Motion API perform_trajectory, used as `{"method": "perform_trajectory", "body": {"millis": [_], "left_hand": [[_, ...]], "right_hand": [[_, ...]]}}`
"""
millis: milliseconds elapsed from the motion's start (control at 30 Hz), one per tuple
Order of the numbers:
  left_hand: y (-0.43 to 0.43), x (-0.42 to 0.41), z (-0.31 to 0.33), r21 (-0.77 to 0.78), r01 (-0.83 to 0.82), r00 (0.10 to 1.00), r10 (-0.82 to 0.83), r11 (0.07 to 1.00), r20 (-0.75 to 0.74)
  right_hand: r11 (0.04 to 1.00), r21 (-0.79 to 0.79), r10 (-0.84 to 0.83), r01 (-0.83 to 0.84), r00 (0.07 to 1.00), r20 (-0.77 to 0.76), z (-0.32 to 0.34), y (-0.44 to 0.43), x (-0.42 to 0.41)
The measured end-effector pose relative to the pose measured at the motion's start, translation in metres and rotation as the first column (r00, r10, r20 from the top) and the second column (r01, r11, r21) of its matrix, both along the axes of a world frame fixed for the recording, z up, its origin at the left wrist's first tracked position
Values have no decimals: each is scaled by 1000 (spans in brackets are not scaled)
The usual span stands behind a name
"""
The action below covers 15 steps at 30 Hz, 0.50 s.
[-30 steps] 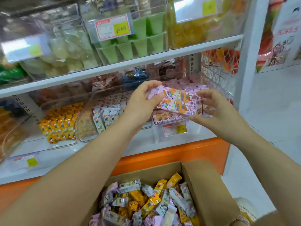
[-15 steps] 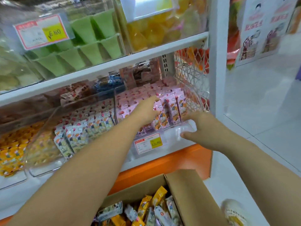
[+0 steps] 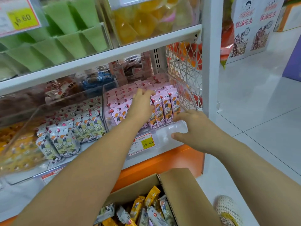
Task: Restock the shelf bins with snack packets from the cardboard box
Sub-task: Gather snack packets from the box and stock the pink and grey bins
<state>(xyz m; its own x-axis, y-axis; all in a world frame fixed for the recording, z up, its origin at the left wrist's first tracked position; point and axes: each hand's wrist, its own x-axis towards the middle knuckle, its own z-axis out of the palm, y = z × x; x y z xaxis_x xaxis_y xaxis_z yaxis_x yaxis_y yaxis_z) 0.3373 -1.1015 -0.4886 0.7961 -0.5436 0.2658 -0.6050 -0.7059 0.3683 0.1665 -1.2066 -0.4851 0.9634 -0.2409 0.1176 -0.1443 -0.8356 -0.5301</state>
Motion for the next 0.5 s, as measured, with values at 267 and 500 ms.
{"method": "perform_trajectory", "body": {"millis": [267, 500], "left_hand": [[12, -7, 7, -8, -32, 999, 32, 999, -10], [37, -32, 17, -47, 5, 999, -3, 999, 44]], "right_hand": [[999, 30, -41, 41, 999, 17, -1, 2, 3], [999, -2, -40, 41, 983, 180, -1, 15, 6]]}}
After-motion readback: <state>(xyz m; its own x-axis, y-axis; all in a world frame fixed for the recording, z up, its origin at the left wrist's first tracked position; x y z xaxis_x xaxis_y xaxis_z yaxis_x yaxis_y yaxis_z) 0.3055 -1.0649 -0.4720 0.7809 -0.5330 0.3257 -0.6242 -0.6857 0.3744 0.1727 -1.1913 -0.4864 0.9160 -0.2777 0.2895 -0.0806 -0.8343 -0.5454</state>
